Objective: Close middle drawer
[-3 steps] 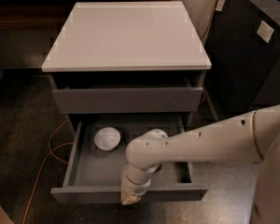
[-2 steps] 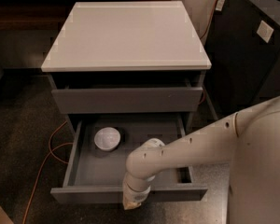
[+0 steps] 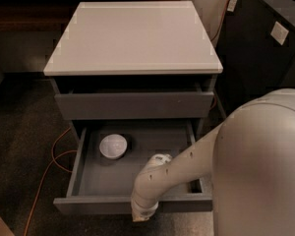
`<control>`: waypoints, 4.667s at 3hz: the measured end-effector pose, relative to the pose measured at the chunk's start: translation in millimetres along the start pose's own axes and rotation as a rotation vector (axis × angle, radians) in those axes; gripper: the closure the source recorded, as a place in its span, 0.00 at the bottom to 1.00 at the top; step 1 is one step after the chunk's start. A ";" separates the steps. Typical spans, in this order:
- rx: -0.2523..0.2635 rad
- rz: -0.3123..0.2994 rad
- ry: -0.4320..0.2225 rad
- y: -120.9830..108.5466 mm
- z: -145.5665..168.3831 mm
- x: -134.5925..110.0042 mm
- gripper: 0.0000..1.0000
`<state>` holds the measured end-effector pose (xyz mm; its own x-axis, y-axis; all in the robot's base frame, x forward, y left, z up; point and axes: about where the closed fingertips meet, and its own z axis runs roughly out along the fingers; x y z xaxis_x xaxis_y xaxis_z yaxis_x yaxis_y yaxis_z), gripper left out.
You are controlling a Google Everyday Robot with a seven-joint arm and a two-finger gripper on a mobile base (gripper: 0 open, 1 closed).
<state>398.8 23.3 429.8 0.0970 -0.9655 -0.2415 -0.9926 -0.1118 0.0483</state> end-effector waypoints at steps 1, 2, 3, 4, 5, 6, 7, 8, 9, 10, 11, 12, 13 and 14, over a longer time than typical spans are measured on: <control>0.040 0.017 -0.002 -10.2 3.9 5.9 1.00; 0.081 0.039 -0.004 -24.7 6.3 16.4 1.00; 0.113 0.057 -0.009 -39.0 5.3 25.8 1.00; 0.142 0.070 -0.018 -55.5 2.5 32.8 1.00; 0.159 0.072 -0.032 -74.5 2.3 36.5 1.00; 0.164 0.070 -0.043 -90.1 3.4 39.0 1.00; 0.164 0.068 -0.055 -105.4 4.7 40.3 1.00; 0.170 0.069 -0.064 -117.5 3.7 42.5 1.00; 0.179 0.071 -0.071 -127.4 2.1 45.5 1.00; 0.207 0.072 -0.086 -158.7 -4.6 55.2 1.00; 0.216 0.079 -0.084 -162.4 -3.7 58.0 1.00; 0.267 0.118 -0.073 -184.0 -0.6 72.7 1.00; 0.308 0.134 -0.068 -199.9 -1.6 80.8 1.00; 0.350 0.141 -0.070 -217.5 -5.5 87.3 1.00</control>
Offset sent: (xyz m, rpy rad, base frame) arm 0.0359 -0.0148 -0.0190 0.0117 -0.1014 -0.0828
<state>623.5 -38.0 403.6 -0.0358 -0.9459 -0.3226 -0.9621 0.1200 -0.2450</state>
